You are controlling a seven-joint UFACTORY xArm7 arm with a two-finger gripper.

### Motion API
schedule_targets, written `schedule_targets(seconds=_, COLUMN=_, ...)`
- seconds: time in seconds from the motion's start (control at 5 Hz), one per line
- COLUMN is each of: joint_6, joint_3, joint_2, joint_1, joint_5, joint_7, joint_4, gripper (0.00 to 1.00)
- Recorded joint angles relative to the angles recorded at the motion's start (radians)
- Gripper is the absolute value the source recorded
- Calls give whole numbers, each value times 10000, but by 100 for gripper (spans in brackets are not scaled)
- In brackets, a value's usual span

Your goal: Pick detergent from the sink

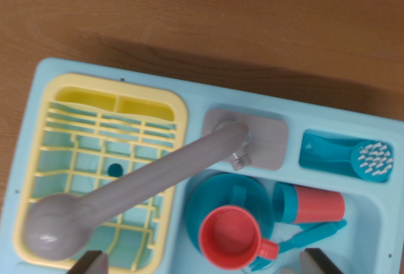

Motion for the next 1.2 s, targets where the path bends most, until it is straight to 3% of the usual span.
schedule_targets(seconds=0.2, joint_6=-378, joint_3=-85, joint_2=15, joint_1=-76, joint_5=9, joint_7=-302, joint_4=-375, gripper=0)
schedule_targets(seconds=0.4, joint_6=-378, joint_3=-85, joint_2=15, joint_1=-76, joint_5=9, joint_7=-302, joint_4=-375, gripper=0)
schedule_targets(seconds=0.6, joint_6=-783, joint_3=-177, joint_2=31, joint_1=-157, joint_5=18, joint_7=-625, joint_4=-777, gripper=0)
schedule_targets(seconds=0.8, joint_6=-783, joint_3=-177, joint_2=31, joint_1=-157, joint_5=18, joint_7=-625, joint_4=-777, gripper=0)
schedule_targets(seconds=1.0, joint_6=-1189, joint_3=-269, joint_2=47, joint_1=-238, joint_5=27, joint_7=-949, joint_4=-1180, gripper=0)
schedule_targets(seconds=1.2, joint_6=-1189, joint_3=-269, joint_2=47, joint_1=-238, joint_5=27, joint_7=-949, joint_4=-1180, gripper=0)
